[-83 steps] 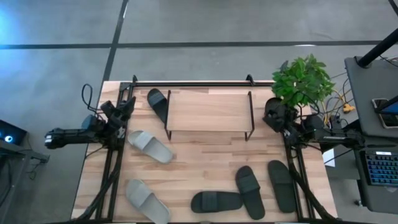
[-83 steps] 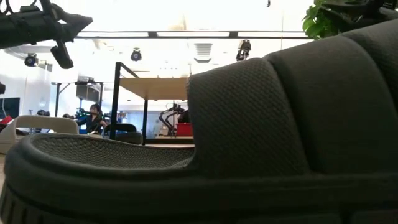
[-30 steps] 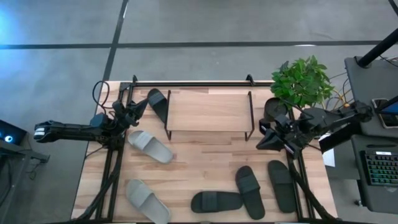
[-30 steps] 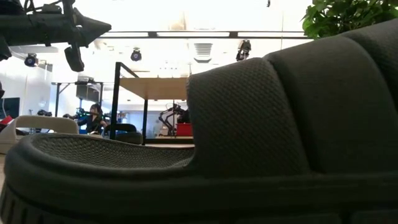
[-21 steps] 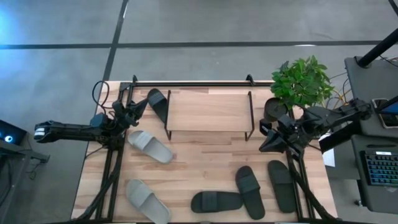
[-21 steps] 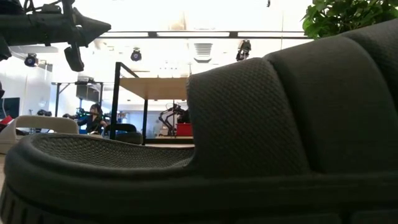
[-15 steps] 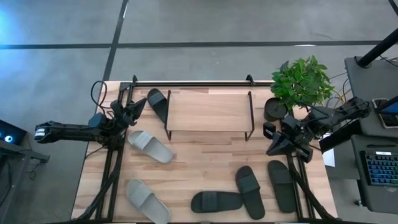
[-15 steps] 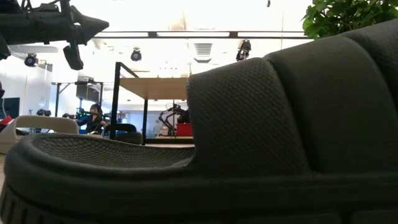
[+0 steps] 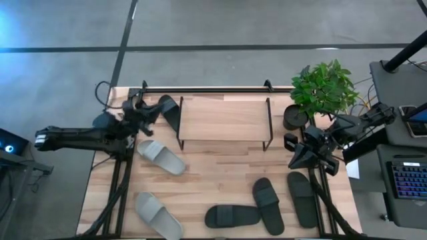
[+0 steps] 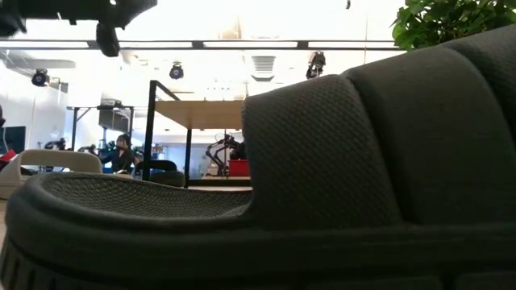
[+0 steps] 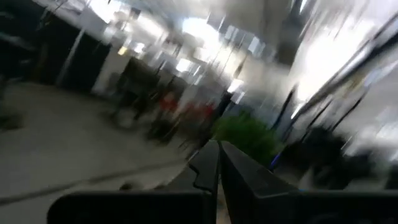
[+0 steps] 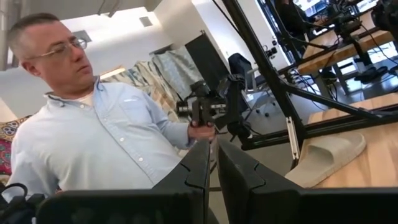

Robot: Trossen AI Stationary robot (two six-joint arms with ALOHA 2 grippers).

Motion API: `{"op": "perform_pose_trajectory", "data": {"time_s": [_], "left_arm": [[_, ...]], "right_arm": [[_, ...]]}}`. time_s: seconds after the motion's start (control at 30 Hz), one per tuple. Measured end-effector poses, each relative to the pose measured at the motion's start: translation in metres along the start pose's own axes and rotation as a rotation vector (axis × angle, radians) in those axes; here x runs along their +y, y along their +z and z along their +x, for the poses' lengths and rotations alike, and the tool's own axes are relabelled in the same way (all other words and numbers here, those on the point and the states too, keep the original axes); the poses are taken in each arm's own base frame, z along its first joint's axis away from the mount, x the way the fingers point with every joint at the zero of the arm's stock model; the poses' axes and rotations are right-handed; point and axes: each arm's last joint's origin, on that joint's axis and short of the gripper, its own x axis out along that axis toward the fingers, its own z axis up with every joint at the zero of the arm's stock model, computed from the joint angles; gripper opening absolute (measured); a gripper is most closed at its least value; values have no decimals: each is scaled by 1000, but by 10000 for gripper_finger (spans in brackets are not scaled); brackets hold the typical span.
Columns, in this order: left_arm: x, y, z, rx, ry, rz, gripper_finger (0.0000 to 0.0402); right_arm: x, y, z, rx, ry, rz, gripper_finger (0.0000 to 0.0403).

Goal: Pick and place slides into the shelf
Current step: Put the black slipper on the shelf

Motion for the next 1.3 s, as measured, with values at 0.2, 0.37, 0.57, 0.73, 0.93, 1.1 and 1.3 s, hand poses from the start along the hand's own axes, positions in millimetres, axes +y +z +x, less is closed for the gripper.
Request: {"op": "perform_pose_trajectory", "data": {"time_s": [0.2, 0.37, 0.57, 0.73, 0.93, 1.1, 1.3], "left_arm": [[-1, 0, 15, 484, 324, 352, 2], [0, -7, 25, 770, 450, 694, 2], [9, -19, 30, 901, 661, 952, 2], [21, -28, 24, 1018, 593, 910, 2], [39, -29, 15, 1073, 516, 776, 2], [53, -15, 21, 1002, 497, 637, 2], [78, -8, 29, 983, 606, 346, 2]], "right_arm": [[-1, -1, 1, -2, -14, 0, 22], [-2, -1, 1, -5, -27, -7, 22], [-2, -1, 1, -4, -29, -7, 22], [-3, -2, 1, -2, -30, -8, 22], [-4, -5, -1, 23, -46, -5, 22], [-4, -5, -3, 26, -48, -4, 22], [-4, -5, -4, 23, -46, -4, 22]]}}
